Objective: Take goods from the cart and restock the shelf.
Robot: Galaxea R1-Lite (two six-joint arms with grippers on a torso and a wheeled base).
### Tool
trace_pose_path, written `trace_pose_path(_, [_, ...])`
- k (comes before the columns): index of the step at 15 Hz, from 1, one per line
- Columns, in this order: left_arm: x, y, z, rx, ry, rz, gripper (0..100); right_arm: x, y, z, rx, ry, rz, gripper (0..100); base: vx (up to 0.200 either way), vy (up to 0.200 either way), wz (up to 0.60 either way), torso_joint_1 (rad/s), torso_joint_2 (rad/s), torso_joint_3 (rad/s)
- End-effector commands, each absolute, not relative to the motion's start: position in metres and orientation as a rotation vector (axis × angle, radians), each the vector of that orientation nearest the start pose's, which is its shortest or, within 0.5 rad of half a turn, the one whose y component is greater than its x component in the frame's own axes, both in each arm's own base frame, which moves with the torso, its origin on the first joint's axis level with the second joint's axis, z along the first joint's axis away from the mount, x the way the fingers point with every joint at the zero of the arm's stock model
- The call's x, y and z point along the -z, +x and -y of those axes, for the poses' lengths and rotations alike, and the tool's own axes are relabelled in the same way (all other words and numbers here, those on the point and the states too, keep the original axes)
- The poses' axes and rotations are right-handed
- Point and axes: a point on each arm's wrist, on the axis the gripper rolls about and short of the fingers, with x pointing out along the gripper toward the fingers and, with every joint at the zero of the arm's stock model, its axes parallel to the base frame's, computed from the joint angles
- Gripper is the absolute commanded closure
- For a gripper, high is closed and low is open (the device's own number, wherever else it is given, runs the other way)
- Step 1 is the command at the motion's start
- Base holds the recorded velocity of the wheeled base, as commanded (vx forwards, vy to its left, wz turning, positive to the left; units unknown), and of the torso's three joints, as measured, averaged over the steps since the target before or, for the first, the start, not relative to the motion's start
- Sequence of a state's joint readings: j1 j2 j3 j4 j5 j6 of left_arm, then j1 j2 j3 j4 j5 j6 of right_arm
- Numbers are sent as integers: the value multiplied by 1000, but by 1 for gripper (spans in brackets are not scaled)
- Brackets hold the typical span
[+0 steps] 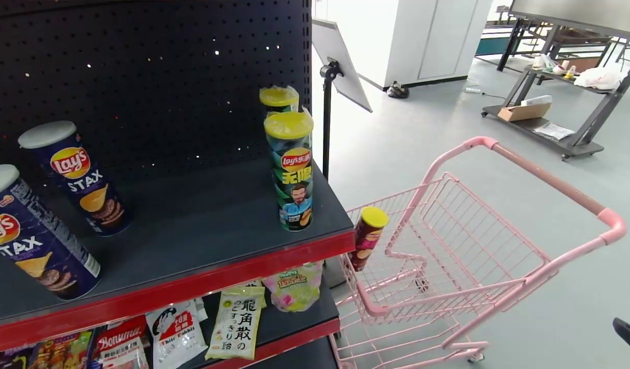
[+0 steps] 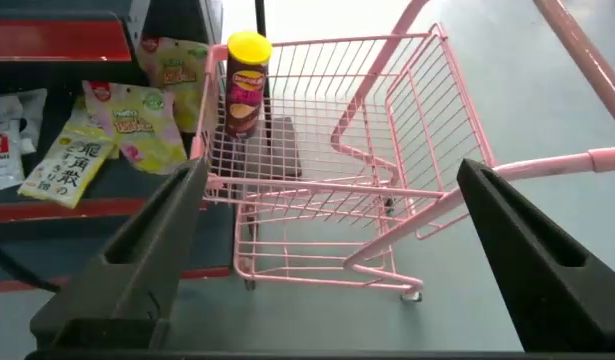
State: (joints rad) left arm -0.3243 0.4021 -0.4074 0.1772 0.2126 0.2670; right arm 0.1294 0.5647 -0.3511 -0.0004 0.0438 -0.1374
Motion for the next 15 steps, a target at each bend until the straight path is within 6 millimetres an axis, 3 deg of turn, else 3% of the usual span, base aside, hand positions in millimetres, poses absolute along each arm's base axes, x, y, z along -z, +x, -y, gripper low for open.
trace_pose_path(1, [-176, 1, -5, 132, 312, -153, 0, -176, 34, -5, -184, -146, -204, 0, 0, 0, 0, 0, 0, 0])
trace_pose_path(4, [-176, 0, -5, 133, 311, -148, 0, -175, 37, -5, -144, -152, -222, 0, 0, 0, 0, -35, 92, 51])
trace_pose_path(15, [-174, -10, -8, 130, 315, -94, 0, -165, 39, -5, -155, -154, -269, 0, 0, 0, 0, -142, 373, 225])
